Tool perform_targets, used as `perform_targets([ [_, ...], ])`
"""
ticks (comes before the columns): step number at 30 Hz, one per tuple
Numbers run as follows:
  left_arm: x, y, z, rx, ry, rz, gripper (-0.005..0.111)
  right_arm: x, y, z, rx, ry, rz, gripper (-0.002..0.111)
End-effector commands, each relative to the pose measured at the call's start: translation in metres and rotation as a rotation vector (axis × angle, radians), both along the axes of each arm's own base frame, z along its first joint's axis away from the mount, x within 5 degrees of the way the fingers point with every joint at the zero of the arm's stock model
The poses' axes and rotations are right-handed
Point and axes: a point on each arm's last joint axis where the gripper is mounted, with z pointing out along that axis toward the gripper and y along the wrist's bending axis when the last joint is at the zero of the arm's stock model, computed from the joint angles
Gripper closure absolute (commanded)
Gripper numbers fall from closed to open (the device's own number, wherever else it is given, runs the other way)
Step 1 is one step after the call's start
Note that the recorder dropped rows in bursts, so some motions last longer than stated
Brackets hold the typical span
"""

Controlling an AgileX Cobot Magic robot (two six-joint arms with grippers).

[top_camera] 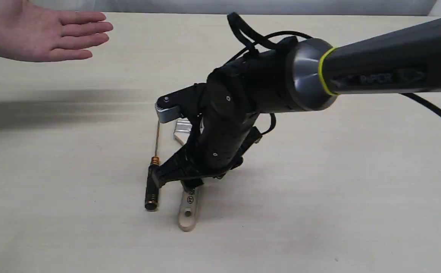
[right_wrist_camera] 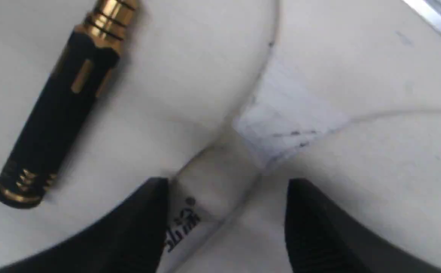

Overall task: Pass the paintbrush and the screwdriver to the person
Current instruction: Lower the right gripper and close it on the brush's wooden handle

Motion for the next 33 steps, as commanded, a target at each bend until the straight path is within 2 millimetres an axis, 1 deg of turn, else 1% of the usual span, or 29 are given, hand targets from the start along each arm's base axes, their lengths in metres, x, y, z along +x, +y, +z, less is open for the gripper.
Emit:
perform_targets([
  [1, 0.000, -0.001, 0.000, -0.002, -0.012, -0.009, 0.107, 0.001, 0.008, -0.003, -0.006, 0.009, 0.002, 0.058],
  [4, 0.000, -0.001, 0.000, -0.002, -0.012, -0.009, 0.107, 0.003, 0.012, -0.004, -0.010, 0.017, -0.015, 0.058],
  [9, 0.000, -0.001, 0.000, -0.002, -0.012, -0.009, 0.107, 0.005, 0.011, 0.003, -0.056, 0.057, -0.059, 0.060],
  [16, 0.000, -0.001, 0.000, -0.002, -0.012, -0.009, 0.107, 0.007, -0.007, 0.002, -0.253, 0.044, -0.131, 0.060],
  [25, 0.000, -0.001, 0.000, -0.005, -0.012, -0.009, 0.107, 0.007, -0.001, 0.005, -0.201, 0.044, -0.139, 0.060],
  [30, 0.000, -0.001, 0.000, -0.005, -0.011, -0.009, 0.107, 0.009, 0.003, 0.018, -0.165, 0.040, -0.142, 0.060],
  [33, 0.000, -0.001, 0.000, -0.005, -0.011, -0.009, 0.107, 0.012, 0.013, 0.026, -0.093, 0.053, -0.128, 0.060],
])
